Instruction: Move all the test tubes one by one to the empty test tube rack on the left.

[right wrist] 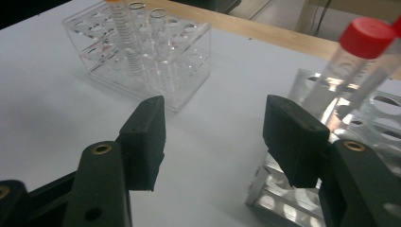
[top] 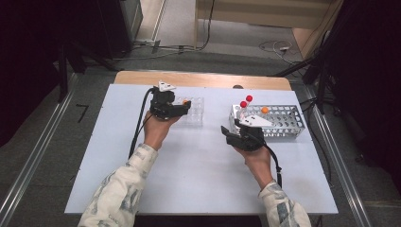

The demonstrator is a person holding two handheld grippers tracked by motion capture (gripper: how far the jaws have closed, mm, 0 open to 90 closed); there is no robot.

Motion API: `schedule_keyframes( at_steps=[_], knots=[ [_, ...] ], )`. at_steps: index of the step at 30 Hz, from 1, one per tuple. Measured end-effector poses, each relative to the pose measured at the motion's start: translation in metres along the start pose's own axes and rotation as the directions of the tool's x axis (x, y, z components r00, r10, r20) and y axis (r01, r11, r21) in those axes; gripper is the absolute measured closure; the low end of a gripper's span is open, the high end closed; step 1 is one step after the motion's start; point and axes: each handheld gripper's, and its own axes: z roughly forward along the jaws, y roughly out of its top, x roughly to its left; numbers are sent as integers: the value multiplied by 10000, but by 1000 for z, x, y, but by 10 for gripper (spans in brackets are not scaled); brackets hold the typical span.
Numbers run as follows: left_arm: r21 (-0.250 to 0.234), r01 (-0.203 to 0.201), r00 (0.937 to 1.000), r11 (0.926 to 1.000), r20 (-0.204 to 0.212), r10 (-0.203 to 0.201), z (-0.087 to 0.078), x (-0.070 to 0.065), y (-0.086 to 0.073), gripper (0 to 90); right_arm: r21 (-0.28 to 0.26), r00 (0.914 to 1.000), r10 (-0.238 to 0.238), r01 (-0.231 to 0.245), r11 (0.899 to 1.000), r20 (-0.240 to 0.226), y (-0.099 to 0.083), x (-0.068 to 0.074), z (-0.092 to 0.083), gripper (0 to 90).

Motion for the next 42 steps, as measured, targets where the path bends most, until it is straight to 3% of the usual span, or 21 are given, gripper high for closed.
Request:
schedule_keyframes(
  at_steps=[9, 13, 23, 33, 42],
  knots=[
    [-65, 94, 9995, 9999, -313, -96, -2, 0, -2, 190, -111, 9981, 283, -277, 9996, 543, -8, -26, -18, 383],
    [-125, 89, 9993, 9999, -374, -93, -3, 0, -2, 180, -212, 9962, 459, -445, 9988, 735, -11, -37, -26, 382],
    [-84, 236, 9997, 9997, -56, -236, -4, 1, -4, 122, -439, 9857, 1074, -1025, 9938, 1302, -14, -62, -38, 383],
    [-60, 327, 9994, 9994, 93, -326, -7, 0, -5, 67, -398, 9748, 1320, -1268, 9911, 1796, -17, -74, -30, 399],
    [-140, 148, 9992, 9998, 363, -143, -7, -5, -6, 52, -421, 9588, 1751, -1700, 9846, 2236, -19, -84, -11, 494]
  ],
)
